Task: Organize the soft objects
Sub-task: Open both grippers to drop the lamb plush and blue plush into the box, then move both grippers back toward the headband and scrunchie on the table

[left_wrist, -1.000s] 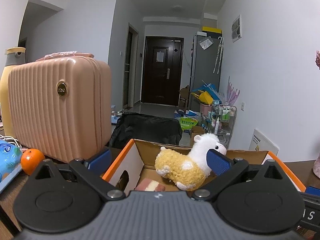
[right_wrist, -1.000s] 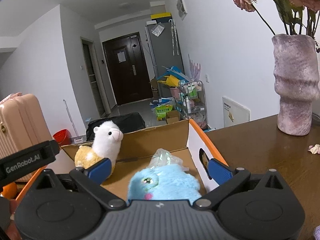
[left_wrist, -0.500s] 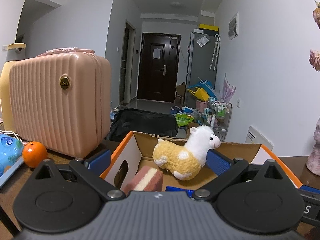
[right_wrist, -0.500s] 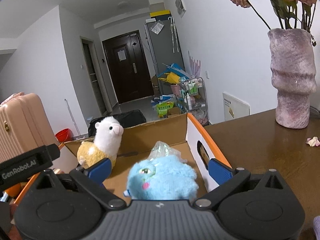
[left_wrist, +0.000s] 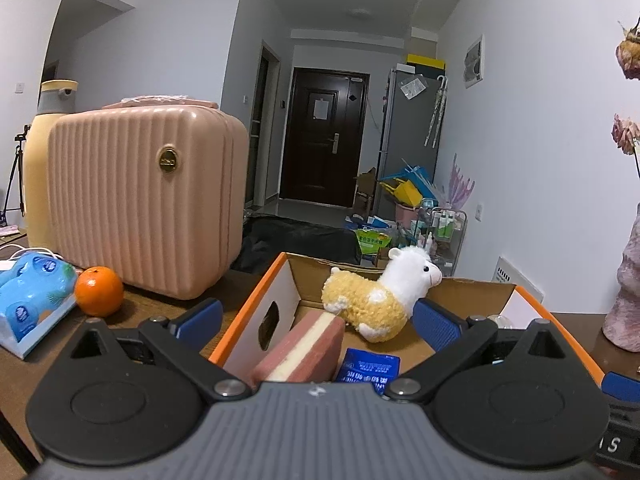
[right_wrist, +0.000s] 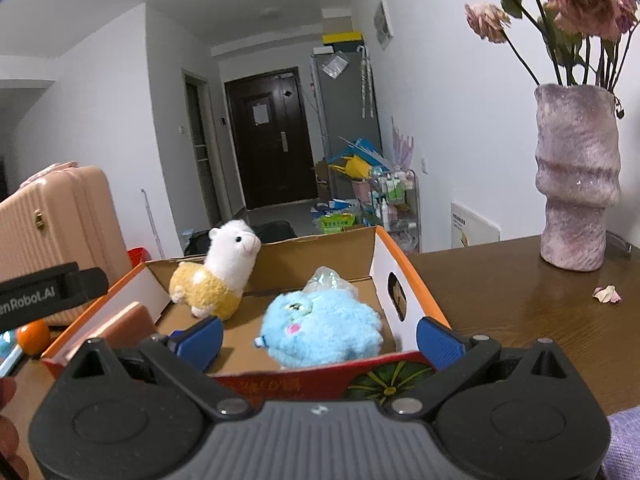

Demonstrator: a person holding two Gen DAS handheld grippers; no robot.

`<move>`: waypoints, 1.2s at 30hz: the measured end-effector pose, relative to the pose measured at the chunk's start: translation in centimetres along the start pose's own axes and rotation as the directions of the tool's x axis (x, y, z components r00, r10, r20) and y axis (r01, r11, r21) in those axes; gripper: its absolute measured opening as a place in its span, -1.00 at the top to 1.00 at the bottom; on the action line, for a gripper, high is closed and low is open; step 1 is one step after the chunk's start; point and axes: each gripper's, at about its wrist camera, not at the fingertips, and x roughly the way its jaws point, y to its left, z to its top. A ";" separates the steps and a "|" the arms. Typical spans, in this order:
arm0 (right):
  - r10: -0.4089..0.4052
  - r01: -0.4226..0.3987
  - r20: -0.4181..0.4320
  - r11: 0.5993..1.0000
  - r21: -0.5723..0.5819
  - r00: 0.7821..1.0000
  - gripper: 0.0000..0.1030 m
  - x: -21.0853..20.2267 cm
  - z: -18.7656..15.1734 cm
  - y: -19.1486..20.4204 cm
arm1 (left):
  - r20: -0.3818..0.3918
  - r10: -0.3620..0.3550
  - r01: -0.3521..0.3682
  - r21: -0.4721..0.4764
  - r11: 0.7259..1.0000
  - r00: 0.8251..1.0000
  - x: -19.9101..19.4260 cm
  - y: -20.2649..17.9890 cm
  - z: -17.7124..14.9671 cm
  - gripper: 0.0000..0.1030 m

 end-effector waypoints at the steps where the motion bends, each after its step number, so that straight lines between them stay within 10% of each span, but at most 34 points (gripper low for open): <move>1: 0.007 -0.007 0.004 1.000 -0.007 1.000 -1.00 -0.3 -0.1 0.0 | 0.001 0.001 -0.001 0.000 1.000 1.000 -0.2 0.1 -0.1 -1.00; 36: 0.020 -0.012 0.058 0.991 -0.132 0.998 -1.00 -11.3 -4.3 -0.8 | -0.062 -0.052 0.054 0.035 0.998 0.997 -9.1 2.9 -3.0 -1.00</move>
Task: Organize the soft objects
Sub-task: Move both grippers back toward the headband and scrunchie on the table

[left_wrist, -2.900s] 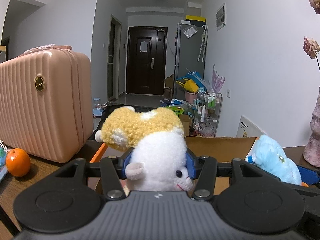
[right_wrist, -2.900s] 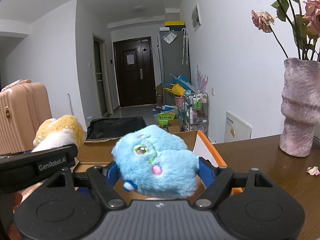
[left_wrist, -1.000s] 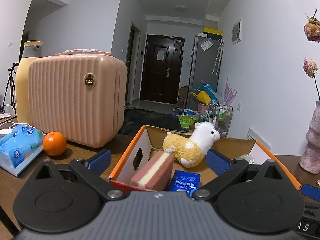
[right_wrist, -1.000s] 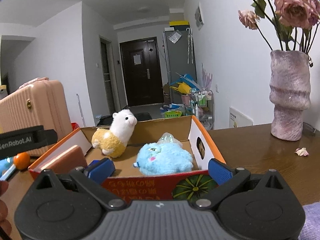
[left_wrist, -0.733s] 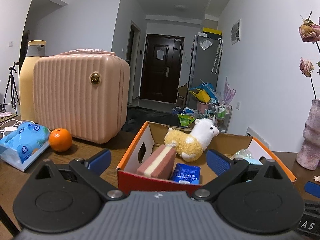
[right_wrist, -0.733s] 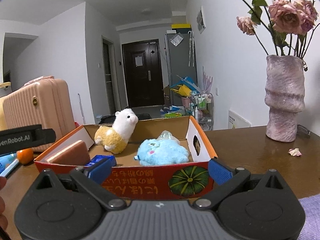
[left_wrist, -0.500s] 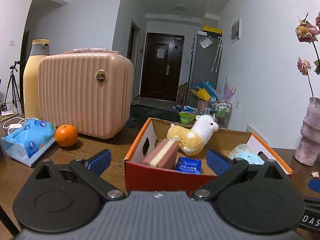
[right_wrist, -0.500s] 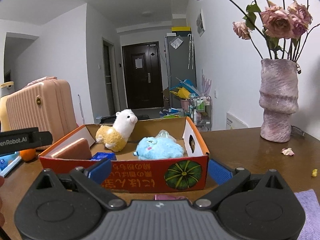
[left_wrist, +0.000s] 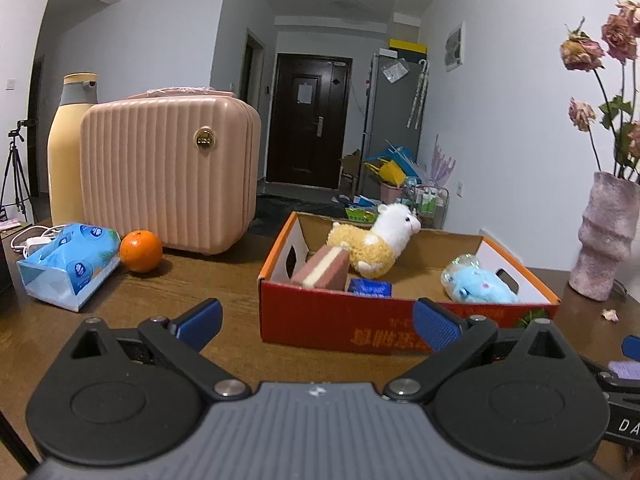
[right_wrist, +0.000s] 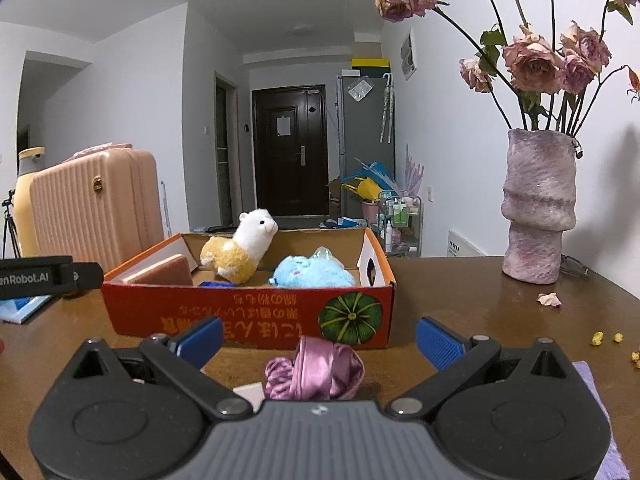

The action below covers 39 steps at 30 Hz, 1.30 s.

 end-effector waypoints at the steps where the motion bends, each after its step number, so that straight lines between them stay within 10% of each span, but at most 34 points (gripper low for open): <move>1: 0.001 -0.001 -0.001 1.000 -0.004 1.000 -1.00 -0.3 -0.1 0.0 | -0.004 -0.005 0.005 0.004 1.000 1.000 -0.3 0.1 -0.2 -1.00; 39: -0.003 0.000 -0.043 0.998 -0.064 0.999 -1.00 -6.5 -2.6 -0.7 | -0.116 -0.094 0.105 0.093 0.990 0.989 -4.7 0.7 -3.4 -1.00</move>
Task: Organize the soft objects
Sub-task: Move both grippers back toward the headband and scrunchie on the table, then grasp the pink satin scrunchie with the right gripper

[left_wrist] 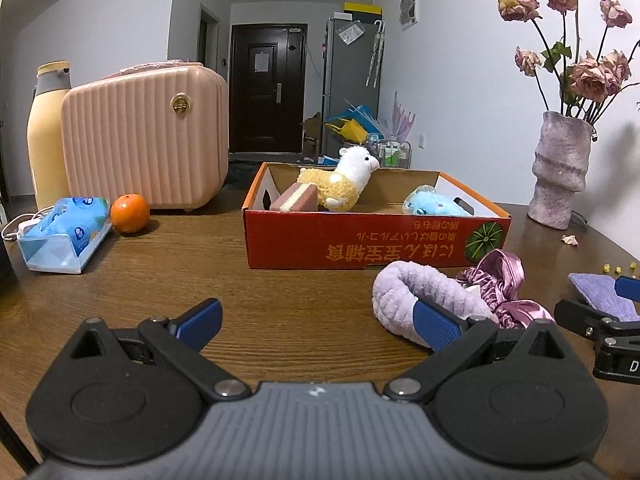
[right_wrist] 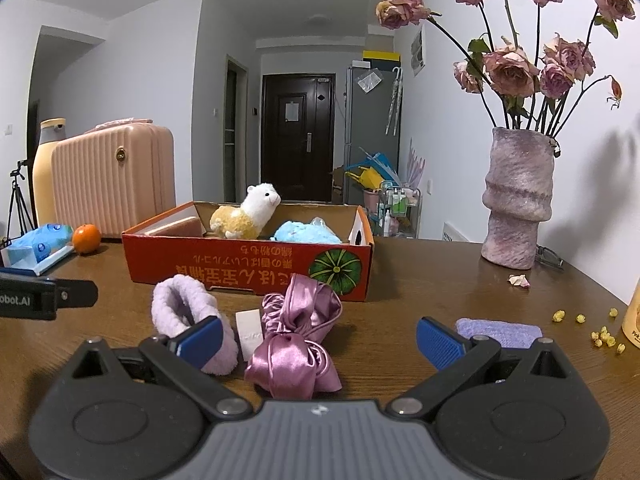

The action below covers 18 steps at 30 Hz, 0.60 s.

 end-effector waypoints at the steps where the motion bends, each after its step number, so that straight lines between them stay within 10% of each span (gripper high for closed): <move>1: 0.000 0.000 -0.002 1.000 -0.001 1.000 -1.00 0.0 0.0 0.0 | -0.001 -0.003 0.003 -0.001 1.000 1.000 0.0 0.0 0.0 -1.00; 18: 0.025 -0.032 -0.120 0.998 -0.055 0.992 -1.00 2.7 -0.6 1.3 | -0.033 -0.001 0.001 -0.004 1.000 0.999 0.7 0.2 -0.2 -1.00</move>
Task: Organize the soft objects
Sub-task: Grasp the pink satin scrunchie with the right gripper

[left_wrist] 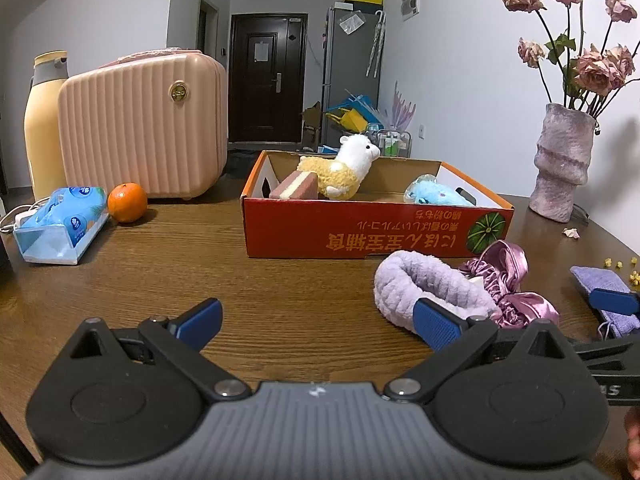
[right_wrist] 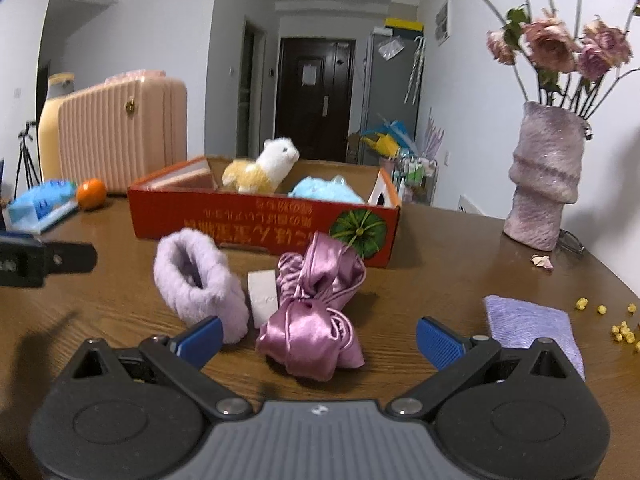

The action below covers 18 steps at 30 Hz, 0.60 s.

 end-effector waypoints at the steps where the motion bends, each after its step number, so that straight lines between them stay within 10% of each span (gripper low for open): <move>1: -0.005 0.005 -0.010 1.000 -0.010 1.000 -1.00 0.4 0.0 0.2 | 0.000 0.000 0.000 0.000 1.000 1.000 0.0 0.0 0.0 -1.00; 8: -0.017 0.017 -0.086 1.000 0.008 0.996 -0.80 3.5 0.4 0.0 | -0.006 0.001 -0.001 -0.001 1.000 1.000 0.1 0.0 -0.1 -1.00; 18: 0.065 -0.053 -0.164 0.995 0.080 0.984 -0.01 5.9 0.7 -0.9 | -0.010 0.000 0.000 0.000 1.000 1.000 0.2 0.1 -0.2 -1.00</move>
